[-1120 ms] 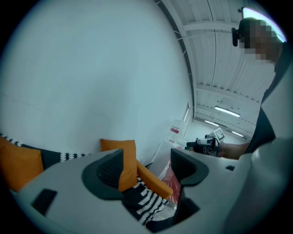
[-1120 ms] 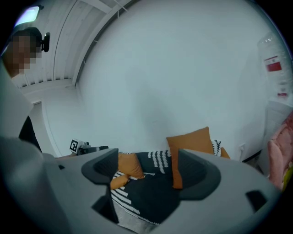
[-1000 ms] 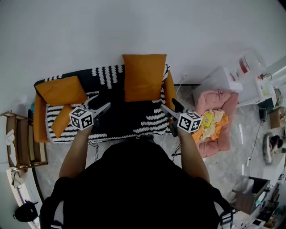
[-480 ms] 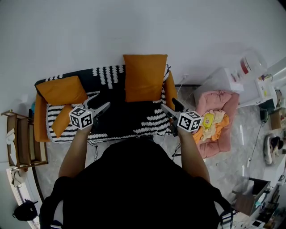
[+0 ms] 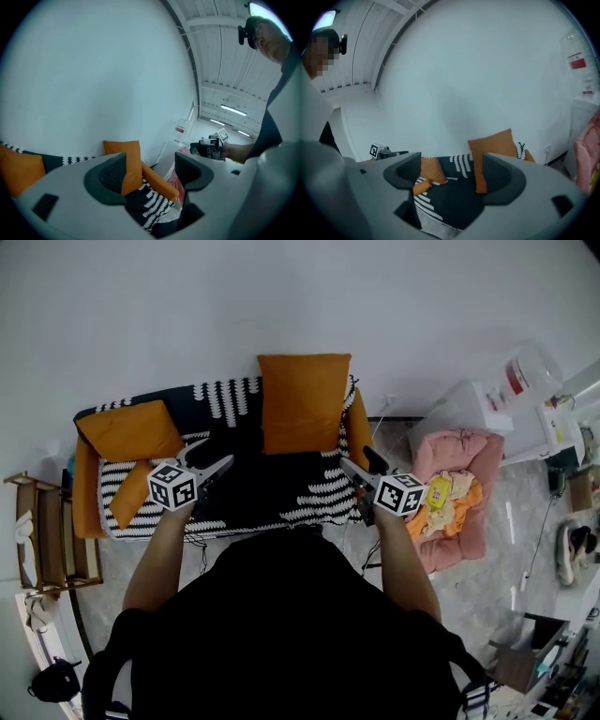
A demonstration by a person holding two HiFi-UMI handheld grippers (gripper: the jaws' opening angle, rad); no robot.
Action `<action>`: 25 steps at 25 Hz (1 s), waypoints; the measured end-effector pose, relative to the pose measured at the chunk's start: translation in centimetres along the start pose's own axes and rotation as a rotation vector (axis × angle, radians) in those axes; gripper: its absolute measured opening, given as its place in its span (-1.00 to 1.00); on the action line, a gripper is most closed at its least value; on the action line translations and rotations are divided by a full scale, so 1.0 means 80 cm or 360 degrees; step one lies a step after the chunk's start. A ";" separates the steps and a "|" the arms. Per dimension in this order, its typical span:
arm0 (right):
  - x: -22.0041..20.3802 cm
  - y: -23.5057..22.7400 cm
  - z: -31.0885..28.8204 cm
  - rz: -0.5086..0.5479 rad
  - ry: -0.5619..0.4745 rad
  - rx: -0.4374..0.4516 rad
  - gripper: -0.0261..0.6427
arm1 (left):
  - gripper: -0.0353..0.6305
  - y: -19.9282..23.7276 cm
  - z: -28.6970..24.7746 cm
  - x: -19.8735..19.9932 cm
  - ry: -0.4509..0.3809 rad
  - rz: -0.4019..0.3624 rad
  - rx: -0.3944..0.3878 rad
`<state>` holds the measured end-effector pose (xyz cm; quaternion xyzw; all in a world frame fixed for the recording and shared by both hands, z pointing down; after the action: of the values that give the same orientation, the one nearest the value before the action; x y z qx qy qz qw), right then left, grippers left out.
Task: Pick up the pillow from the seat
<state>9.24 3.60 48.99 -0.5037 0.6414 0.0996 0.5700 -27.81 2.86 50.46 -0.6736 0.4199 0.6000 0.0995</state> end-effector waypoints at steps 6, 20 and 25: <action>0.006 -0.010 -0.007 0.0008 0.0010 0.0013 0.27 | 0.10 0.003 -0.007 0.003 0.0001 -0.0003 0.0018; 0.016 -0.036 -0.035 -0.0010 0.0037 0.0046 0.27 | 0.10 0.019 -0.021 0.005 0.0012 0.0024 0.0078; 0.022 -0.049 -0.045 -0.0015 0.0046 0.0047 0.27 | 0.10 0.025 -0.034 0.007 0.0021 0.0031 0.0086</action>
<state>10.24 -1.74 50.49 -0.4996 0.6486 0.0801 0.5686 -27.23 -0.41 51.39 -0.6705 0.4432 0.5849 0.1091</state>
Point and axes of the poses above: the fingertips, and each gripper's own axes: z backward along the fingers, y to its left, x out of its top, the point moved 4 cm from there along z, backward along the fingers, and after that the axes turned 1 degree about -y, right-handed, at the moved point
